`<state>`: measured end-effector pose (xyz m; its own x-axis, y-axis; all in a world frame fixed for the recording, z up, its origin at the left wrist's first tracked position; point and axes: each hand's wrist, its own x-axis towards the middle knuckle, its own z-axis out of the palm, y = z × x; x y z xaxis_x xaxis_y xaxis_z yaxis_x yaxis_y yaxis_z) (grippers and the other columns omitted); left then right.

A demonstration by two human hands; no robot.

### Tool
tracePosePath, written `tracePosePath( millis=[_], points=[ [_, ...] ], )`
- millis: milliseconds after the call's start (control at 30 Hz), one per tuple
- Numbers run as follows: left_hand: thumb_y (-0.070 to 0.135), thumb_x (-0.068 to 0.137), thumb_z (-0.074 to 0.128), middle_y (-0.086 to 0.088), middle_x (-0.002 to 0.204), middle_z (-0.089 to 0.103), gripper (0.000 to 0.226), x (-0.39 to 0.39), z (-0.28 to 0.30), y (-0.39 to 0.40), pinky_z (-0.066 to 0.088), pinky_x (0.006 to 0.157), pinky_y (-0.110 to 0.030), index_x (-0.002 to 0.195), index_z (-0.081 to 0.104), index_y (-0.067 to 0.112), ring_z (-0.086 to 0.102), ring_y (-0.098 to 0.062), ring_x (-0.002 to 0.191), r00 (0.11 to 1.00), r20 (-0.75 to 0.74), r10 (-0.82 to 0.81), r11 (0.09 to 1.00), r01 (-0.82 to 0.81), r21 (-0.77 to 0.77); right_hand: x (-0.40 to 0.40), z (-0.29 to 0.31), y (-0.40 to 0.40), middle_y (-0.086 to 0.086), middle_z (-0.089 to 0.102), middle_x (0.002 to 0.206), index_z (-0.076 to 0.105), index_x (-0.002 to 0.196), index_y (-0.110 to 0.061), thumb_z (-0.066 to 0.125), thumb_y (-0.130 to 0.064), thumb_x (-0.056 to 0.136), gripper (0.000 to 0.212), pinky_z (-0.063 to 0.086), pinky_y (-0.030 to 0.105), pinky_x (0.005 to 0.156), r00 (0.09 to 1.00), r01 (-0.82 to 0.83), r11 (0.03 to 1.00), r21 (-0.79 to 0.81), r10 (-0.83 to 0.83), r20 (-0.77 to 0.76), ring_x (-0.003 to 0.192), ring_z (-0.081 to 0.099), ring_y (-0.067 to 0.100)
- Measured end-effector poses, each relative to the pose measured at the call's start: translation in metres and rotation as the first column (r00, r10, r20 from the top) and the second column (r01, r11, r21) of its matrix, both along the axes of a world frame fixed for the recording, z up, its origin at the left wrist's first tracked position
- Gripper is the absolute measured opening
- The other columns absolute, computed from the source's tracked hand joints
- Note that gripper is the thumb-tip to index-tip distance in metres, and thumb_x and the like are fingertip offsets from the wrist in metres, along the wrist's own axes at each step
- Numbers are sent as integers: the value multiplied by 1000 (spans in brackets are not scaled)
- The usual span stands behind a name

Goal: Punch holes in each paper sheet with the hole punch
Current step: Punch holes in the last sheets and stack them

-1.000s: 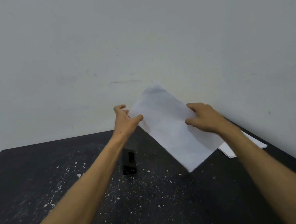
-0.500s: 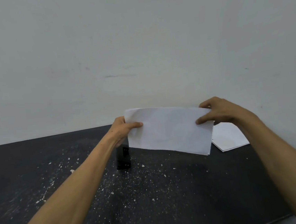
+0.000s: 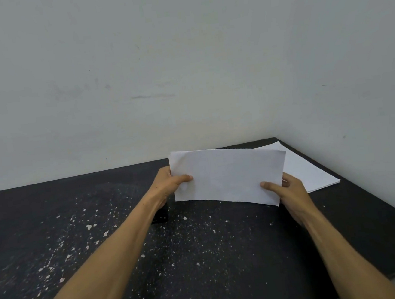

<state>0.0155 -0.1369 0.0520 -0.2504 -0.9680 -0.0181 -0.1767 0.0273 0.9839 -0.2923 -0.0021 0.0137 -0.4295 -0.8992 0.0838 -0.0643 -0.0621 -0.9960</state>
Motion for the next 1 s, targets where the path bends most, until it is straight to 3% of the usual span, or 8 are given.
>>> tracePosePath(
  millis=[133,267,367,600,700,833,1000],
  points=[
    [7,82,80,-5,117,72,36,-2,-9,0,57,91,-39,117,68,6,68,-21,105,999,52,13,1000,-13,7,-4,-6,2,-3,74,123,67,126,-28,80,-16,89,41,57,50,102,1000,-3,1000,12,3,28,113,71,24],
    [6,82,80,-2,112,71,33,-7,-5,0,54,79,-30,113,67,9,66,-16,99,999,30,23,1000,-23,1,-8,3,3,-1,75,123,69,126,-28,82,-19,88,41,60,47,95,998,-10,1000,-23,11,60,111,72,26],
    [7,82,80,-3,113,71,36,-8,-4,-2,56,90,-38,115,67,8,67,-20,102,999,26,39,999,-39,1,-5,5,6,-8,77,113,69,116,-31,80,-17,89,32,62,36,85,999,-15,1000,-22,16,40,104,74,19],
    [12,80,83,-4,117,72,41,-7,-8,-1,54,101,-46,118,68,7,67,-24,109,998,61,27,999,-29,19,2,-2,10,-17,71,109,62,126,-29,74,-19,95,35,57,20,69,999,-26,1000,12,27,-24,96,70,7],
    [12,80,84,-2,113,74,34,-5,-4,-1,56,98,-44,111,72,8,69,-22,105,998,66,18,1000,-19,11,-1,2,10,-10,74,111,64,127,-26,76,-21,94,36,59,23,75,999,-31,999,26,32,-34,98,73,12],
    [12,80,84,-1,105,77,24,1,19,-2,59,89,-41,102,74,11,73,-23,99,999,35,-23,1000,22,18,-4,17,12,-1,76,115,65,124,-22,76,-13,92,35,62,35,81,994,-97,995,33,95,61,102,75,22],
    [5,82,80,-8,109,77,26,24,54,-13,56,97,-47,107,72,3,73,-28,104,988,86,-130,991,126,53,-15,57,11,10,75,125,67,132,-16,78,-12,87,47,60,42,87,955,-257,966,22,250,158,106,74,29]
  ],
)
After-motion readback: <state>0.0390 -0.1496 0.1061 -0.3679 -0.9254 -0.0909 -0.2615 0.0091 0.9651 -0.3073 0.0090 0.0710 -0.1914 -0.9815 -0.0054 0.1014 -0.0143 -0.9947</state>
